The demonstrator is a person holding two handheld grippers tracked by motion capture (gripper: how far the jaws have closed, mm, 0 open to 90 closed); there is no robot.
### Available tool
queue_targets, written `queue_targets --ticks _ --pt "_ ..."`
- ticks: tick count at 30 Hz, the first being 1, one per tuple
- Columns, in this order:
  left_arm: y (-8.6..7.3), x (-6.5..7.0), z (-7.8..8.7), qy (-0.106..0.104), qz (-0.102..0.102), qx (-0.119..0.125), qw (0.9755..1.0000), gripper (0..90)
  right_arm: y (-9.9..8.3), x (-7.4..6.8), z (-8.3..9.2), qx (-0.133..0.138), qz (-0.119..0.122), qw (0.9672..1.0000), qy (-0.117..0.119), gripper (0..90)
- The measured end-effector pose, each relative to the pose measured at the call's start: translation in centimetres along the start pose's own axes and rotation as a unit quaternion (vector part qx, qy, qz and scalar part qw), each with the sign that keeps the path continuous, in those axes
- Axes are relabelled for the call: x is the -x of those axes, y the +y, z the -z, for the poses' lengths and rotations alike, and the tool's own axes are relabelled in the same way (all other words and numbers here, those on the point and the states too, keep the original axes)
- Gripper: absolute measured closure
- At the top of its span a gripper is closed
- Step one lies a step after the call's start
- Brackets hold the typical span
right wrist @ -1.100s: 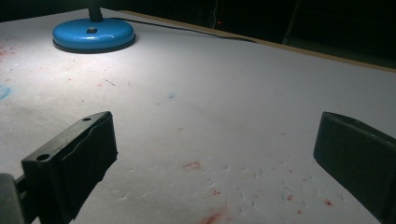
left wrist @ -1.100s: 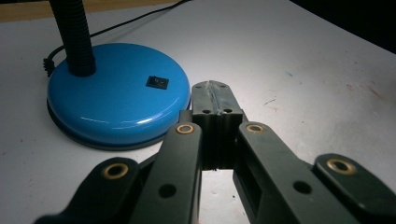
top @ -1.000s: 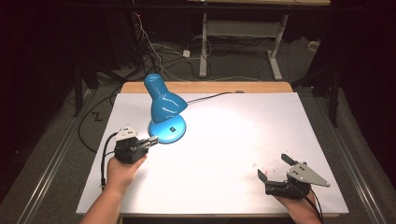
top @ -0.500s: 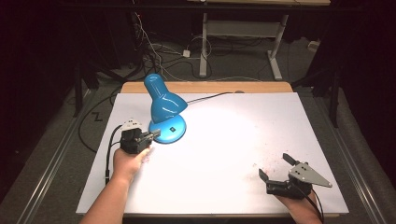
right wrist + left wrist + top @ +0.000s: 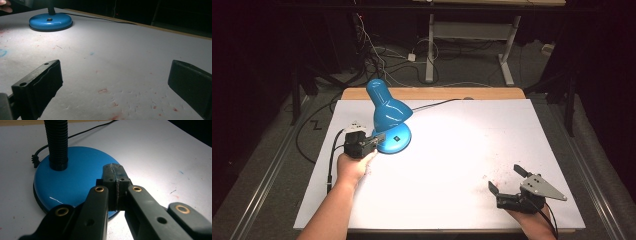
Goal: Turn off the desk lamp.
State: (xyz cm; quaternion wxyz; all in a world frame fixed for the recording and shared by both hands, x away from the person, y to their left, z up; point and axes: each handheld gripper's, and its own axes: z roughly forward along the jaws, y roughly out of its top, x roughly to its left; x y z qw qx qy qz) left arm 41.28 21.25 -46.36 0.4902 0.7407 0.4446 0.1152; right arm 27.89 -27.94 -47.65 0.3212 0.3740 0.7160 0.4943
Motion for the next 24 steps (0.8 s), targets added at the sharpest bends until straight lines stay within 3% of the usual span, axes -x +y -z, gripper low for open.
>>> queue_targets --ticks 7,12,24 --pt "0.3 -0.5 -1.3 -0.004 0.014 -0.005 0.9999 88.0 0.0 -0.1 -0.1 -0.001 0.002 1.0 0.001 0.1" --pt "0.2 -0.6 -2.2 -0.019 0.033 0.002 0.9993 88.0 -0.1 -0.1 -0.1 -0.003 0.003 1.0 0.001 0.2" --pt "-0.4 -0.2 -4.1 -0.031 0.043 -0.002 0.9986 88.0 -0.2 -0.1 -0.2 -0.004 0.003 1.0 0.002 0.2"
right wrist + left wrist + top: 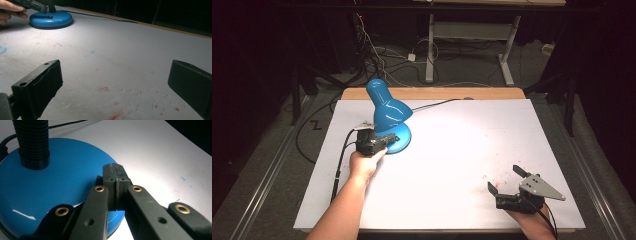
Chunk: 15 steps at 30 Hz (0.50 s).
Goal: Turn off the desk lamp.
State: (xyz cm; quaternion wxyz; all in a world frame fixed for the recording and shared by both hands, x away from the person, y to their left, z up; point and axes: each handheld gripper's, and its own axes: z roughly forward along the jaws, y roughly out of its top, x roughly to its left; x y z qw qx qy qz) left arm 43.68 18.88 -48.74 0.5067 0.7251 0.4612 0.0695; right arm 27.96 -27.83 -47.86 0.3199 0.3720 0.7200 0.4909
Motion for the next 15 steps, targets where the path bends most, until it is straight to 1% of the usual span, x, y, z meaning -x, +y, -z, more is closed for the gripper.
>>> queue_targets --ticks 4,8,15 --pt "-0.11 -0.02 -0.48 -0.001 0.003 0.003 1.0 88.0 -0.01 -0.02 -0.03 -0.001 0.002 1.0 0.001 0.2" --pt "-0.22 -0.17 -0.74 0.003 0.004 0.004 1.0 88.0 -0.06 -0.04 -0.08 -0.002 0.002 1.0 0.002 0.1" --pt "-0.22 -0.34 -0.77 0.005 0.008 0.007 0.9999 88.0 -0.15 -0.05 -0.14 -0.004 0.004 1.0 0.002 0.2"
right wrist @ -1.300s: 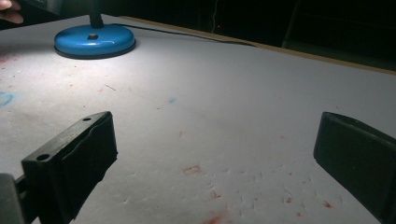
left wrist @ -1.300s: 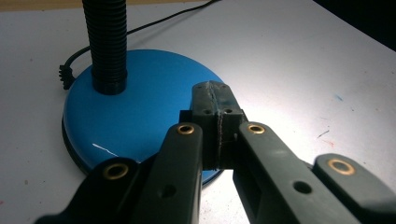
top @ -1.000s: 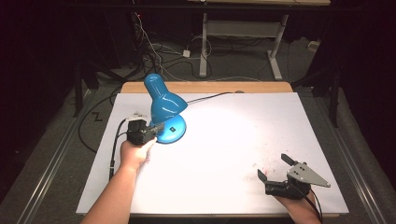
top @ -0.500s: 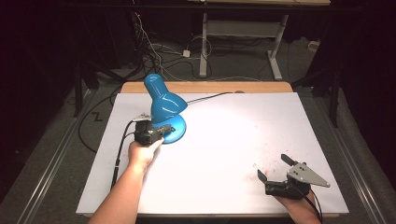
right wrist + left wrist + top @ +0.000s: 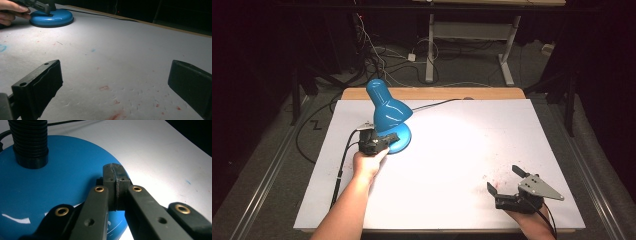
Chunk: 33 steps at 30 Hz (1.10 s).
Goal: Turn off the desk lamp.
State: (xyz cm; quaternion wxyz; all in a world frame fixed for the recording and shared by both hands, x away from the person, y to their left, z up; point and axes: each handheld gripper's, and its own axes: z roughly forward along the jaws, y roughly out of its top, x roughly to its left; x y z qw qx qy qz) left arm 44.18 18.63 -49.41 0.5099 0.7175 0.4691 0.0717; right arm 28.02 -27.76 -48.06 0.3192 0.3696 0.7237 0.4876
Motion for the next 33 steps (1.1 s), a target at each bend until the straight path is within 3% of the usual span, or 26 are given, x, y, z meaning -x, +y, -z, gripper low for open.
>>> queue_targets --ticks 21,23,24,33 --pt "-0.02 -0.06 -0.14 0.0 0.007 0.001 1.0 88.4 0.0 -0.34 -0.08 -0.002 0.003 1.0 0.004 0.2" --pt "-0.01 -0.14 -0.15 0.015 0.015 0.0 0.9998 88.5 -0.03 -0.38 -0.15 -0.003 0.003 1.0 0.004 0.2" --pt "0.0 -0.29 -0.14 0.011 0.023 0.001 0.9997 88.5 -0.03 -0.38 -0.15 -0.003 0.003 1.0 0.004 0.2" --pt "0.02 -0.14 0.04 0.011 0.017 -0.004 0.9998 88.4 -0.03 -0.3 -0.24 -0.003 0.001 1.0 0.005 0.1"
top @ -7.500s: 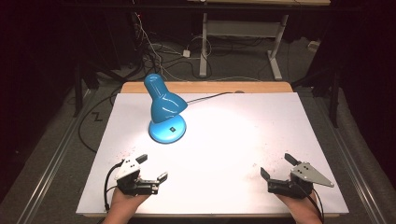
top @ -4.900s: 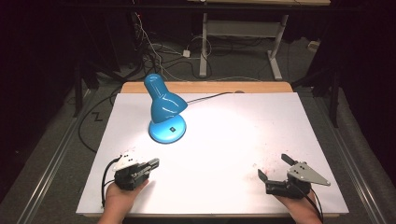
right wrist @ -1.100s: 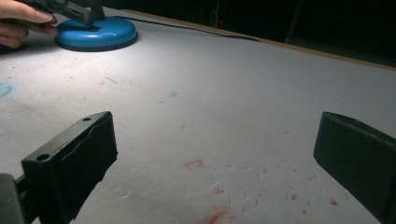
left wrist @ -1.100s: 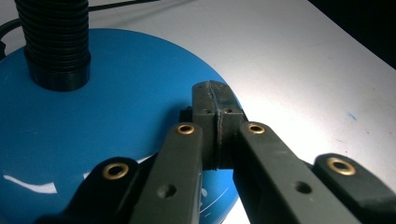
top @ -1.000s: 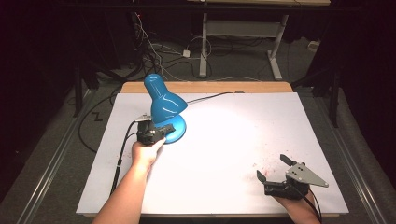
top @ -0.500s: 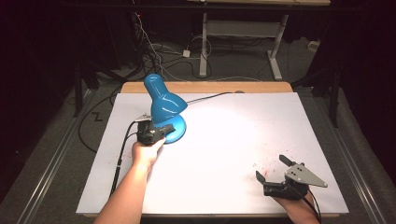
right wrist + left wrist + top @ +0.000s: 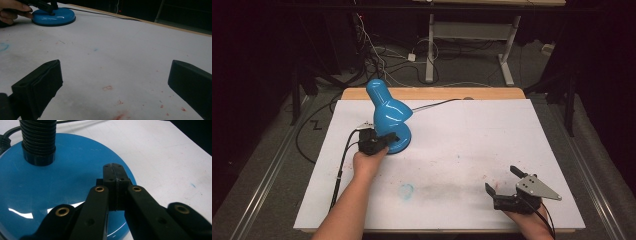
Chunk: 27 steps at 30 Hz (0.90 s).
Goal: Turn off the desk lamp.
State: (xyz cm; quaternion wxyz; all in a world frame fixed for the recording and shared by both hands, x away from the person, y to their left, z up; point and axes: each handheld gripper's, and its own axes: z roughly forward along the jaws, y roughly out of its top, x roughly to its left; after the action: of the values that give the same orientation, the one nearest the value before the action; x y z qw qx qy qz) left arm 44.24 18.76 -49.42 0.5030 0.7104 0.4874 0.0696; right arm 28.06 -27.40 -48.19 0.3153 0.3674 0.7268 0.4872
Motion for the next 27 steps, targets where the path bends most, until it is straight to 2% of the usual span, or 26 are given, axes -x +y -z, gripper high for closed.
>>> queue_targets --ticks 13,17,25,27 --pt "0.0 0.6 2.3 0.017 -0.031 -0.012 0.9993 88.4 0.0 0.2 -0.2 0.0 -0.003 1.0 0.0 0.2" --pt "-0.6 0.7 3.1 0.017 -0.035 -0.021 0.999 88.3 0.0 0.3 -0.1 0.001 -0.005 1.0 -0.002 0.1" --pt "-2.2 1.5 4.8 0.027 -0.06 -0.036 0.9971 88.3 0.0 0.3 0.0 0.0 -0.007 1.0 -0.005 0.1" --pt "-2.6 1.8 5.3 0.034 -0.072 -0.041 0.9959 88.3 0.1 0.3 0.0 0.001 -0.007 1.0 -0.006 0.2"
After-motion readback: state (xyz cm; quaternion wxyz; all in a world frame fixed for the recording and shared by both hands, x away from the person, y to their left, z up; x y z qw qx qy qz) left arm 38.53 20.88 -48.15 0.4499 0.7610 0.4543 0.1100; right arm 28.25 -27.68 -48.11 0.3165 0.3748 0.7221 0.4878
